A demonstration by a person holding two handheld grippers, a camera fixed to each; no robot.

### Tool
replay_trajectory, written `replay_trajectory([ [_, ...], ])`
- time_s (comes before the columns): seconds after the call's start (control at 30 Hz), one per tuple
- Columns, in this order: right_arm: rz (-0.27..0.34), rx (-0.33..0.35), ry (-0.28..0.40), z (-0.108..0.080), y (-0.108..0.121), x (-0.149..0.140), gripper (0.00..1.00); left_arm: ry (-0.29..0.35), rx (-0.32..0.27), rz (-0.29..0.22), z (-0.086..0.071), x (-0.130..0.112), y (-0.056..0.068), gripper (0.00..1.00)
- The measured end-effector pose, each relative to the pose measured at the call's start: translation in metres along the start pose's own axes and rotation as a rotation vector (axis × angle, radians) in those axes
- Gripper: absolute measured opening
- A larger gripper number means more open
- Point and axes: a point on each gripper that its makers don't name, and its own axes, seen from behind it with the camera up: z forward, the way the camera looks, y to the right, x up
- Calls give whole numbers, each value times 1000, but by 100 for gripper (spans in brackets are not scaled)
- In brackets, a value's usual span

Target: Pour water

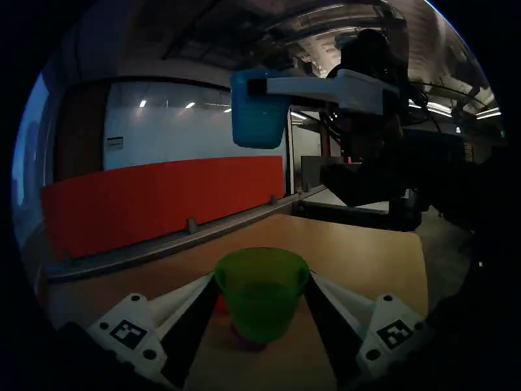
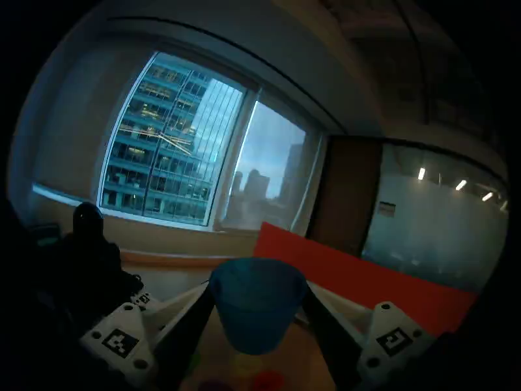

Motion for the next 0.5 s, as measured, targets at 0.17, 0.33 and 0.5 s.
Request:
replay_trajectory([
  [0.17, 109, 16, -12, -3, 2, -1, 91, 2, 7, 5, -2, 2, -3, 86],
  [0.33, 139, 15, -21, -7, 6, -6, 91, 3, 16, 6, -3, 1, -6, 86],
  [0.5, 144, 11, -24, -10, 9, -8, 91, 3, 30, 10, -4, 3, -12, 86],
])
